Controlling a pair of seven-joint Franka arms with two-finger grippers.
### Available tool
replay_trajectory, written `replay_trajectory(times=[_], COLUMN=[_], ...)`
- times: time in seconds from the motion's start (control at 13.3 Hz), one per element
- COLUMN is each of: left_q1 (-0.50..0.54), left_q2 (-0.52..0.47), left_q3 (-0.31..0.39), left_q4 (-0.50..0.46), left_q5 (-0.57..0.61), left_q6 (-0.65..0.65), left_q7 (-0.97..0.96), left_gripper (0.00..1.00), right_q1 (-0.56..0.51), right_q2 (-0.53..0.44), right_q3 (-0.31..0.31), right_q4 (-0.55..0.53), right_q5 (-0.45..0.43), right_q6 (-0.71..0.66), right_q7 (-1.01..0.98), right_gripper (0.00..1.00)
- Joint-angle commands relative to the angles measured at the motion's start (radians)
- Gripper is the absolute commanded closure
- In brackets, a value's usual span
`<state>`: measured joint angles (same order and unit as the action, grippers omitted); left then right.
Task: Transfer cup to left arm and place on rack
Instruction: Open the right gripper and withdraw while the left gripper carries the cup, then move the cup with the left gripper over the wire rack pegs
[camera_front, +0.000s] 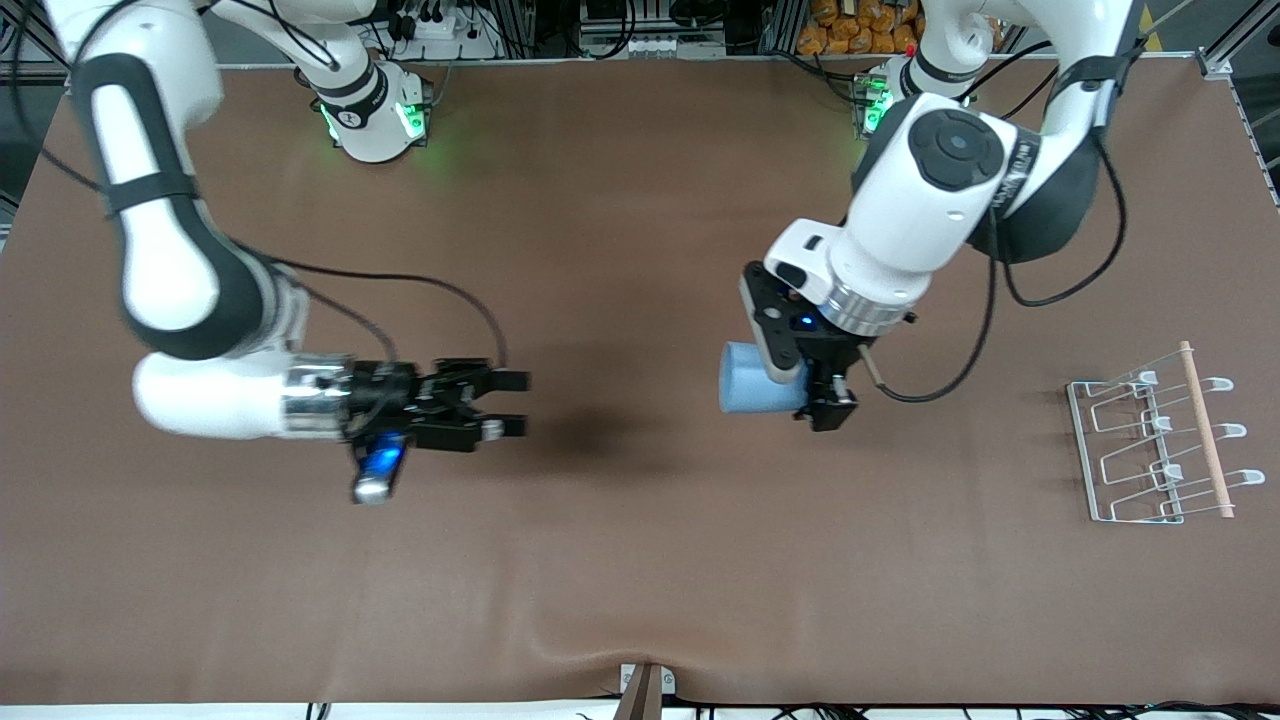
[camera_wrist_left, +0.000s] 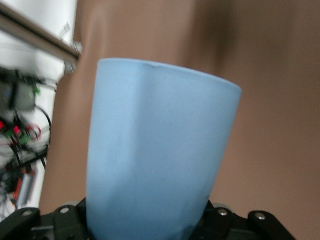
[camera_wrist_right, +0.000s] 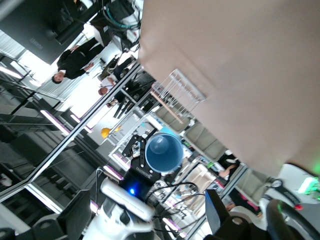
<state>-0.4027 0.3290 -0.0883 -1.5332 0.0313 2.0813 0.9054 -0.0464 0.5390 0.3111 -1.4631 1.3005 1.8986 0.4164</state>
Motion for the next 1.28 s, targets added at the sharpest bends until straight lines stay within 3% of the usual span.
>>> replay_trajectory(times=[0.0, 0.15, 0.38, 0.6, 0.83, 1.05, 1.2], left_q1=[0.053, 0.077, 0.081, 0.103, 0.176, 0.225, 0.268], left_q2=[-0.021, -0.021, -0.010, -0.014, -0.007, 0.002, 0.008], left_q3=[-0.005, -0.007, -0.008, -0.005, -0.005, -0.005, -0.007], left_q4=[-0.010, -0.010, -0.010, -0.073, -0.151, -0.182, -0.186], left_q5=[0.077, 0.209, 0.416, 0.556, 0.659, 0.794, 0.879], left_q6=[-0.099, -0.167, -0.311, -0.337, -0.339, -0.389, -0.397], left_q7=[-0.010, -0.003, 0.000, 0.035, 0.081, 0.084, 0.139], left_gripper=[0.86, 0.87, 0.85, 0.84, 0.83, 0.83, 0.83], right_q1=[-0.117, -0.183, -0.254, -0.289, -0.287, -0.270, -0.186], right_q2=[-0.036, -0.068, -0.129, -0.197, -0.270, -0.345, -0.387], right_q3=[0.014, 0.013, 0.014, 0.014, 0.014, 0.011, -0.065], right_q4=[-0.019, -0.019, -0.019, -0.020, -0.028, -0.042, -0.037], right_q5=[-0.116, -0.257, -0.580, -0.859, -1.062, -1.194, -1.242], right_q6=[-0.091, -0.131, -0.225, -0.300, -0.329, -0.377, -0.404], right_q7=[0.015, 0.013, 0.013, 0.005, 0.002, -0.059, -0.085], right_gripper=[0.00, 0.00, 0.00, 0.00, 0.00, 0.00, 0.00])
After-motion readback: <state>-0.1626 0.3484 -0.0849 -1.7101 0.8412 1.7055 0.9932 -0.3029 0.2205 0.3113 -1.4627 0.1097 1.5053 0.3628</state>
